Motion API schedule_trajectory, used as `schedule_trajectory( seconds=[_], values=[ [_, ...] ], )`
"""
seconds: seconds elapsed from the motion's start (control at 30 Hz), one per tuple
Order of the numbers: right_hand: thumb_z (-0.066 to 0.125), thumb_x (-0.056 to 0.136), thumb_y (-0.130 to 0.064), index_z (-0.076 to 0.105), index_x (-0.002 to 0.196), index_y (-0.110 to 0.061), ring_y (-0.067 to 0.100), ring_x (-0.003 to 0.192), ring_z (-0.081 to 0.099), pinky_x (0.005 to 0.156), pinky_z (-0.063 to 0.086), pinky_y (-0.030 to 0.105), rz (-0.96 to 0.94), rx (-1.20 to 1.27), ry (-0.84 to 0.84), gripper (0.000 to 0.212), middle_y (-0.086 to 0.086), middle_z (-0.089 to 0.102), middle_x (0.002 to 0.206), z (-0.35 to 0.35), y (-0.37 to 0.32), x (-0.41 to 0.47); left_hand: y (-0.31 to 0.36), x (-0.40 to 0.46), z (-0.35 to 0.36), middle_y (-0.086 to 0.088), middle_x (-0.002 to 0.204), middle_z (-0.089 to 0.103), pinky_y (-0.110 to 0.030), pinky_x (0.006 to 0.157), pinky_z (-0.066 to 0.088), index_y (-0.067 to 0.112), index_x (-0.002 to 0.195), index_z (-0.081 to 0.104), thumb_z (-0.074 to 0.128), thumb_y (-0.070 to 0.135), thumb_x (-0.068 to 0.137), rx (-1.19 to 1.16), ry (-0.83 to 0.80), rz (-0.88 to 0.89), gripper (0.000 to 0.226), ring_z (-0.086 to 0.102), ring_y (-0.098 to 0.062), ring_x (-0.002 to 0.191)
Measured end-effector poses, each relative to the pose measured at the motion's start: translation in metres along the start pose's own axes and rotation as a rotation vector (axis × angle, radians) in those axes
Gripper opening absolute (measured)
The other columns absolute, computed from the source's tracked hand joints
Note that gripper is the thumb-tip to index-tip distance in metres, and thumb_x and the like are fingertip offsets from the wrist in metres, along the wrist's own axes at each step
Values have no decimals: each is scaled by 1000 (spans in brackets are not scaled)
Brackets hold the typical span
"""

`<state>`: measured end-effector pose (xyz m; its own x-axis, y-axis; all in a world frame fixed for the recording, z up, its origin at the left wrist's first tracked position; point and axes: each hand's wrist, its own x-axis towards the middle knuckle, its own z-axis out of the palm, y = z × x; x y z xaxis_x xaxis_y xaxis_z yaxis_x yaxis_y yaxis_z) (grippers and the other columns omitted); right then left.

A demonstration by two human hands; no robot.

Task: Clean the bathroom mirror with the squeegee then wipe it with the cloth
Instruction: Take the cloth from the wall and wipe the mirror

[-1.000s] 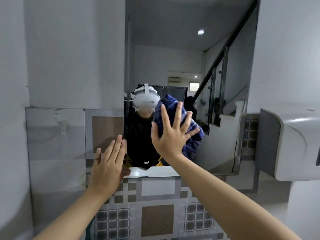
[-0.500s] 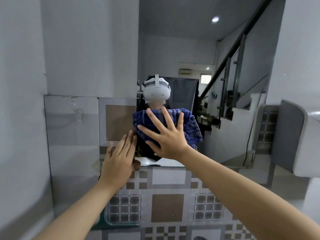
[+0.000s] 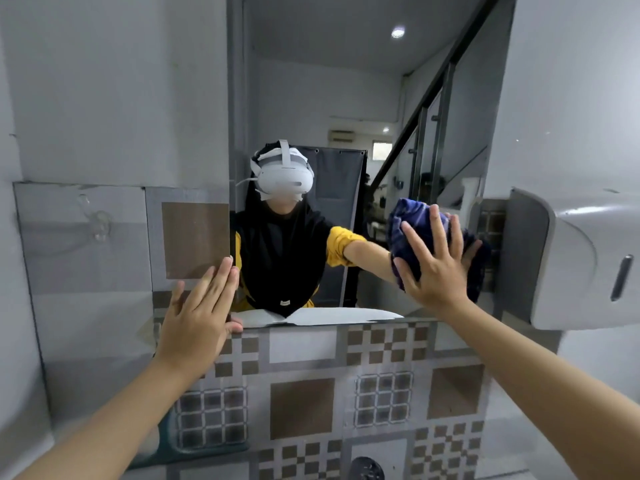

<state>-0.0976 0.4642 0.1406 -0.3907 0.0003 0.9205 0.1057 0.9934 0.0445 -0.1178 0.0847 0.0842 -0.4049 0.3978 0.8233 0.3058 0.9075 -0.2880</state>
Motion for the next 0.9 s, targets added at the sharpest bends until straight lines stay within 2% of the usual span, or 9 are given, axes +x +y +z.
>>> schedule_trajectory(
  seconds=[0.07, 0.17, 0.33, 0.4, 0.5, 0.57, 0.73, 0.83, 0.9],
  values=[
    [38, 88, -57, 25, 144, -42, 37, 144, 5, 104, 1, 74, 182, 77, -24, 60, 3, 2, 161, 1, 7, -9, 1, 0, 0, -11, 148, 30, -43, 113, 0, 6, 140, 32, 80, 38, 60, -19, -5, -6, 99, 37, -29, 130],
    [36, 88, -56, 17, 146, -45, 33, 144, 0, 106, -1, 72, 430, 202, -32, 62, -4, -6, 161, 4, -5, -22, 1, 0, 0, -11, 148, 30, -42, 113, -2, 5, 140, 32, 81, 37, 59, -30, -13, -12, 100, 37, -29, 129],
    [32, 90, -54, 14, 148, -40, 39, 143, 7, 105, 6, 71, 719, 315, -1, 62, 2, -1, 161, 11, -58, -29, -1, -1, 1, -9, 149, 28, -41, 113, -3, 6, 141, 31, 79, 38, 62, -24, -18, -10, 98, 35, -27, 130],
    [32, 88, -55, 14, 147, -40, 42, 141, 9, 103, 5, 73, 736, 363, -3, 64, 4, -1, 161, 14, -84, -33, -1, -2, 3, -8, 150, 27, -43, 113, 1, 6, 141, 30, 78, 39, 63, -22, -10, -6, 97, 33, -27, 130],
    [31, 85, -57, 15, 147, -42, 42, 142, 4, 102, 0, 74, 733, 451, 6, 65, 4, -2, 161, 17, -126, -41, -3, -2, 4, -7, 150, 28, -51, 108, 20, 8, 141, 31, 77, 43, 62, -19, -15, -2, 98, 35, -26, 130],
    [32, 84, -57, 16, 146, -42, 42, 143, 0, 102, -1, 74, 732, 496, 14, 66, 4, -3, 161, 18, -153, -45, -5, -2, 3, -7, 150, 28, -52, 105, 24, 9, 142, 30, 76, 46, 63, -7, -30, 3, 98, 37, -27, 130],
    [37, 87, -56, 15, 145, -45, 43, 143, -5, 99, -2, 77, 650, 542, 7, 63, 7, -6, 161, 21, -210, -48, -17, -3, -3, -9, 150, 26, -55, 104, 22, 12, 144, 26, 75, 46, 64, -17, -76, -7, 100, 35, -29, 133],
    [46, 89, -53, 18, 145, -45, 40, 143, -9, 100, -5, 76, 503, 523, -9, 62, 2, -11, 159, 23, -236, -53, -31, -6, -5, -8, 152, 21, -56, 105, 14, 10, 144, 23, 76, 44, 64, -22, -112, -60, 102, 25, -25, 137],
    [53, 89, -50, 22, 144, -46, 41, 143, -8, 99, -7, 75, 412, 495, -10, 64, 0, -8, 159, 26, -250, -57, -41, -8, -6, -7, 152, 19, -57, 105, 11, 12, 144, 23, 78, 41, 63, -9, -141, -64, 102, 20, -23, 138]
  ],
)
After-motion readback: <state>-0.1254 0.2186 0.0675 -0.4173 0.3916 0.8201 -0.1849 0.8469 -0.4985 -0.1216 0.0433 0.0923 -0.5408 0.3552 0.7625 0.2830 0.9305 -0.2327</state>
